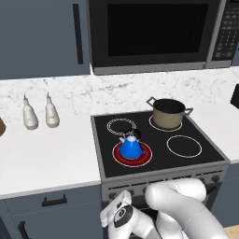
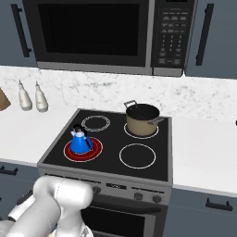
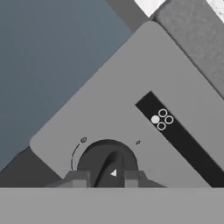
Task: Pick the kettle from the counter and place it on a stove burner. Then turn the burner on.
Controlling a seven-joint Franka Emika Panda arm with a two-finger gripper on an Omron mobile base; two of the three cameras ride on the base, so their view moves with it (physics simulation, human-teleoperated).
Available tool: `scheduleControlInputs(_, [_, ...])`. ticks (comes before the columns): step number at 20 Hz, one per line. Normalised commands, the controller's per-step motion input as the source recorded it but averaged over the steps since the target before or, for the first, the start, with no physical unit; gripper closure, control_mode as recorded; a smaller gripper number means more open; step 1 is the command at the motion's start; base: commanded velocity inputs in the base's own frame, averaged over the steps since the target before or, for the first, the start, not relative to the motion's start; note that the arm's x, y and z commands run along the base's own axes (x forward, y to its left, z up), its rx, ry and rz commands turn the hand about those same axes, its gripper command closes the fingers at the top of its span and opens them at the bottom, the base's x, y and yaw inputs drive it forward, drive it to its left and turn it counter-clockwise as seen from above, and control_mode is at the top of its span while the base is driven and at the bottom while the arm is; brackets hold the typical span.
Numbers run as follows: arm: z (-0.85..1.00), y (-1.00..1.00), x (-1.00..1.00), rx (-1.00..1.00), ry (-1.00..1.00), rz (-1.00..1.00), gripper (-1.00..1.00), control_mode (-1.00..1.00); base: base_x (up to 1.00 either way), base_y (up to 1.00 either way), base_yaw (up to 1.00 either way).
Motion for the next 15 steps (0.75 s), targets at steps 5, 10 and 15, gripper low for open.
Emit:
scheduleControlInputs(5, [0.1,0.0,0.0,-0.49,0.0,0.14,1.0,-1.0,0.0,0.0,0.0])
scheduleControlInputs(10, [0.05,0.0,0.0,-0.49,0.0,0.13,1.0,-1.0,0.0,0.0,0.0])
scheduleControlInputs(15, [0.0,0.0,0.0,-0.24,0.0,0.04,1.0,-1.0,0.0,0.0,0.0])
